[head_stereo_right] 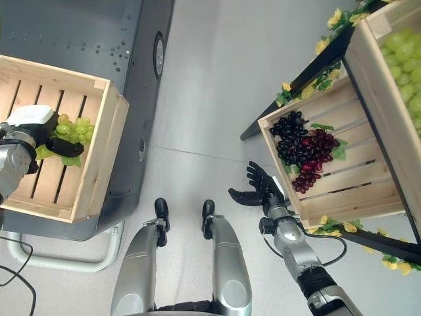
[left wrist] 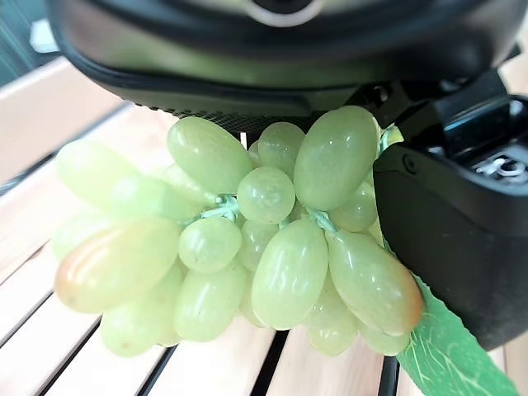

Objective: Pick up the fruits from the basket on one side to the basket on the other side

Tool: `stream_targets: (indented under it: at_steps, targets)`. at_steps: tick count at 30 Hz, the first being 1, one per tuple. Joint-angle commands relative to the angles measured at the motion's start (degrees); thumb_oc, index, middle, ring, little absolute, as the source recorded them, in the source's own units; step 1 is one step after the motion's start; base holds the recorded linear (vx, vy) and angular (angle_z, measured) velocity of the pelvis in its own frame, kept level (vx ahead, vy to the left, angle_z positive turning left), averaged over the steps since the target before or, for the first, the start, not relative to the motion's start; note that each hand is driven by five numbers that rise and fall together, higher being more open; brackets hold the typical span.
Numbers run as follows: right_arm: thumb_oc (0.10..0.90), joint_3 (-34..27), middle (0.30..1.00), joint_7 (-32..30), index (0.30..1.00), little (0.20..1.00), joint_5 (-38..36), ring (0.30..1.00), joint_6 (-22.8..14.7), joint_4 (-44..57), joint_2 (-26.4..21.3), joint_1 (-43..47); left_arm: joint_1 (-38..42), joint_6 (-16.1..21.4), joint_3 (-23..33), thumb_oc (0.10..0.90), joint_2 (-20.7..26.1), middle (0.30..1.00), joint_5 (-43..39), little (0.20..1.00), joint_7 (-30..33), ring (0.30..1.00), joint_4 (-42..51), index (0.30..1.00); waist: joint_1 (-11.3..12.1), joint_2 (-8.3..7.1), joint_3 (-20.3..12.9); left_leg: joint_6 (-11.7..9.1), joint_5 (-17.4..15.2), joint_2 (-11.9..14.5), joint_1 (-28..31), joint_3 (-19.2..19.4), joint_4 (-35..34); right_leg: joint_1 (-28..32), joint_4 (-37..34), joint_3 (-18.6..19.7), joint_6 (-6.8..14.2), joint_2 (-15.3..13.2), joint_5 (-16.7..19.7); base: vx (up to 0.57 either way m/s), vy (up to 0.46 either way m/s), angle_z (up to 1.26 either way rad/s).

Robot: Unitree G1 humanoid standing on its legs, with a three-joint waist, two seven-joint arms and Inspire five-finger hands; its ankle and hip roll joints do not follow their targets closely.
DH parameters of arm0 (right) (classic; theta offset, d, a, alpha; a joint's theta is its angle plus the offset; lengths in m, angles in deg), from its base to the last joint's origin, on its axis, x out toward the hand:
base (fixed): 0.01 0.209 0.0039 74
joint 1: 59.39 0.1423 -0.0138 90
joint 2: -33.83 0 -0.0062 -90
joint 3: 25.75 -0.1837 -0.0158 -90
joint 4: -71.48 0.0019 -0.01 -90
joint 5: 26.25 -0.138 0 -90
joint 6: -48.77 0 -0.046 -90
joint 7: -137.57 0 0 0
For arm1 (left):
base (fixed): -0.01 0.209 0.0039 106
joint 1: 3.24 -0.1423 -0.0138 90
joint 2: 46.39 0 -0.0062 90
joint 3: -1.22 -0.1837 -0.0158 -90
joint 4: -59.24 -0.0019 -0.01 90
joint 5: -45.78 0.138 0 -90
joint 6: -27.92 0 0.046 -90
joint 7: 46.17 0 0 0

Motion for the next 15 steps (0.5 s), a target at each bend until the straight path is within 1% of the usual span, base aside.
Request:
stream_targets:
  at_steps: [1, 3, 4, 5, 7, 8, 10, 11, 14, 15]
  targets:
    - [0.800, -6.4, 0.900, 0.6, 0.900, 0.900, -3.2, 0.900, -3.5, 5.7, -1.8, -1.8, 0.9, -2.4, 8.6, 0.400, 2.3, 0.300, -1.8, 0.300, 10.3, 0.300, 0.3, 0.300, -0.3, 4.05, -1.1, 2.4, -5.3, -2.8, 8.4, 0.4, -0.7, 7.9, -5.5, -1.1, -0.2, 1.0, 2.2, 0.02, -0.049, -0.01]
    - [0.800, -6.4, 0.900, 0.4, 0.900, 0.900, -1.1, 0.900, -4.4, 6.9, -1.0, -2.8, -2.5, -2.8, 12.3, 0.400, 1.4, 0.300, -8.6, 0.300, 14.2, 0.300, 1.5, 0.300, -0.2, 4.26, -2.6, 2.2, -5.2, -3.0, 10.4, -0.1, -1.9, 10.0, -6.6, -1.0, -0.3, 1.0, 2.0, 0.05, -0.052, 0.00]
    - [0.800, -6.5, 0.900, 0.2, 0.900, 0.900, -0.4, 0.900, -4.4, 7.4, -0.7, -3.2, -3.4, -2.8, 13.6, 0.400, 1.0, 0.300, -9.9, 0.300, 14.5, 0.300, 1.9, 0.300, -0.2, 4.31, -3.1, 2.2, -5.2, -3.1, 10.9, -0.2, -2.3, 10.5, -6.9, -1.0, -0.3, 1.0, 1.9, 0.08, -0.048, -0.02]
    - [0.800, -6.5, 0.900, -0.6, 0.900, 0.900, 1.0, 0.900, -4.4, 8.7, -0.2, -4.0, -5.5, -2.0, 16.7, 0.400, 0.0, 0.300, -15.8, 0.300, 15.5, 0.300, 2.8, 0.300, -0.3, 4.42, -4.0, 2.1, -5.1, -3.2, 12.1, -0.4, -3.0, 11.7, -7.5, -0.9, -0.4, 0.9, 1.7, 0.07, -0.040, -0.04]
    - [0.800, -6.9, 0.900, -1.1, 0.900, 0.900, 2.5, 0.900, -4.2, 10.2, 0.2, -4.7, -8.2, -0.7, 21.0, 0.400, -1.5, 0.300, -22.5, 0.300, 15.0, 0.300, 4.0, 0.300, -0.3, 4.60, -5.0, 2.0, -5.0, -3.4, 13.6, -0.5, -4.0, 13.3, -8.4, -0.9, -0.5, 0.7, 1.5, 0.06, -0.054, -0.03]
    - [0.800, -7.1, 0.900, -1.6, 0.900, 0.900, 3.2, 0.900, -4.0, 11.0, 0.7, -5.1, -10.1, 0.7, 24.3, 0.400, -3.0, 0.300, -26.9, 0.300, 14.8, 0.300, 5.1, 0.300, -0.3, 4.73, -5.8, 1.8, -4.9, -3.5, 14.8, -0.6, -4.8, 14.4, -9.1, -0.9, -0.6, 0.7, 1.4, 0.04, -0.056, -0.03]
    - [0.800, -7.2, 0.900, -1.8, 0.900, 0.900, 3.7, 0.900, -4.2, 11.5, 1.1, -5.4, -11.6, 2.1, 26.2, 0.400, -4.2, 0.300, -29.6, 0.300, 14.4, 0.300, 5.7, 0.300, -0.2, 4.84, -6.3, 1.8, -4.8, -3.6, 15.6, -0.7, -5.4, 15.2, -9.6, -1.0, -0.6, 0.6, 1.3, 0.06, -0.062, -0.02]
    - [0.800, -7.7, 0.900, -2.0, 0.900, 0.900, 4.3, 0.900, -4.4, 12.3, 1.8, -5.7, -14.2, 5.1, 29.5, 0.400, -6.6, 0.300, -35.5, 0.300, 13.0, 0.300, 7.7, 0.300, -0.2, 5.29, -7.8, 1.6, -4.2, -3.8, 17.7, -0.9, -7.7, 17.3, -11.7, -0.9, -0.6, 0.7, 1.6, 0.08, -0.075, 0.02]
    - [0.800, -8.3, 0.900, -1.5, 0.900, 0.900, 5.5, 0.900, -5.2, 13.3, 1.9, -5.9, -16.2, 7.4, 31.6, 0.400, -8.7, 0.300, -40.6, 0.300, 11.8, 0.300, 9.6, 0.300, -0.2, 5.76, -9.4, 1.2, -3.5, -3.9, 19.6, -1.1, -10.2, 19.3, -14.2, -0.7, -0.6, 1.0, 2.1, 0.06, -0.083, 0.06]
    - [0.800, -8.8, 0.900, -1.1, 0.900, 0.900, 6.1, 0.900, -5.3, 14.0, 1.4, -5.8, -17.6, 8.8, 32.6, 0.400, -10.1, 0.300, -43.5, 0.300, 10.6, 0.300, 10.7, 0.300, -0.2, 6.15, -11.0, 0.9, -3.0, -4.1, 21.4, -1.2, -12.4, 21.5, -16.7, -0.8, -0.4, 1.2, 2.5, 0.08, -0.085, 0.08]
